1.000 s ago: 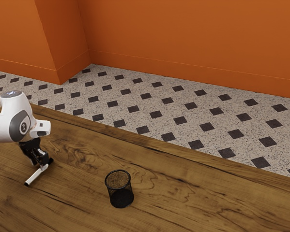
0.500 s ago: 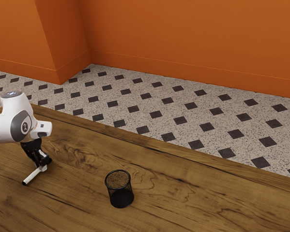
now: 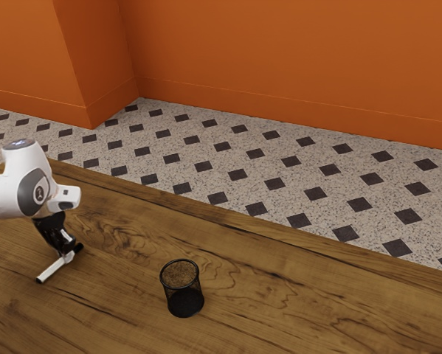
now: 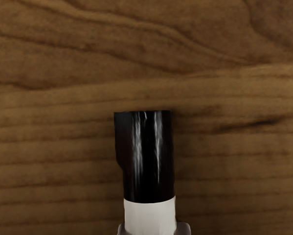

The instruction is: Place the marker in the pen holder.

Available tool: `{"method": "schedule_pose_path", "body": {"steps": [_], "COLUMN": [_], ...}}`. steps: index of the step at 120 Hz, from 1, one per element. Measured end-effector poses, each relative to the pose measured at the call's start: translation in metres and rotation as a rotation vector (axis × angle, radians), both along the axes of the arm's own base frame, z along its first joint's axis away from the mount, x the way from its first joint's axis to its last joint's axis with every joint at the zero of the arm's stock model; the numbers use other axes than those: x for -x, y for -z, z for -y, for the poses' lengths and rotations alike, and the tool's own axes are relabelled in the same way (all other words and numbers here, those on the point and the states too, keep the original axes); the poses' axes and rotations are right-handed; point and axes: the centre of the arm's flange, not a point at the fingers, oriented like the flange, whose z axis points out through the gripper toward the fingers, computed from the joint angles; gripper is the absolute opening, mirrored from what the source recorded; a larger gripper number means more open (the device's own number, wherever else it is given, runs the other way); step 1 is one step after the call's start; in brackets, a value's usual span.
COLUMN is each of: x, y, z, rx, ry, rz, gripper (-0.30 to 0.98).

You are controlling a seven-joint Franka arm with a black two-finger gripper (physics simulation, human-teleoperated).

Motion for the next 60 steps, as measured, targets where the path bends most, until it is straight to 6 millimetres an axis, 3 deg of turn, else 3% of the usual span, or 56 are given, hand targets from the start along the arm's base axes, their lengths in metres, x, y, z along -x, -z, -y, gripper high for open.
{"method": "schedule_pose_path", "body": {"steps": [8,28,43,51,60], "x": [-0.005,-0.023,-0.038,-0.045,-0.052], "y": [-0.01,-0.07,-0.144,-0.168,-0.181], "z": [0.006,0.034,0.093,0.136,0.176], "rx": [-0.006,-0.039,-0.103,-0.125,-0.138], "ry": [0.012,0.079,0.217,0.304,0.378], "rz": [0.021,0.136,0.268,0.324,0.382], "gripper": [-0.1,-0.1,-0.1,-0.1,-0.1]}}
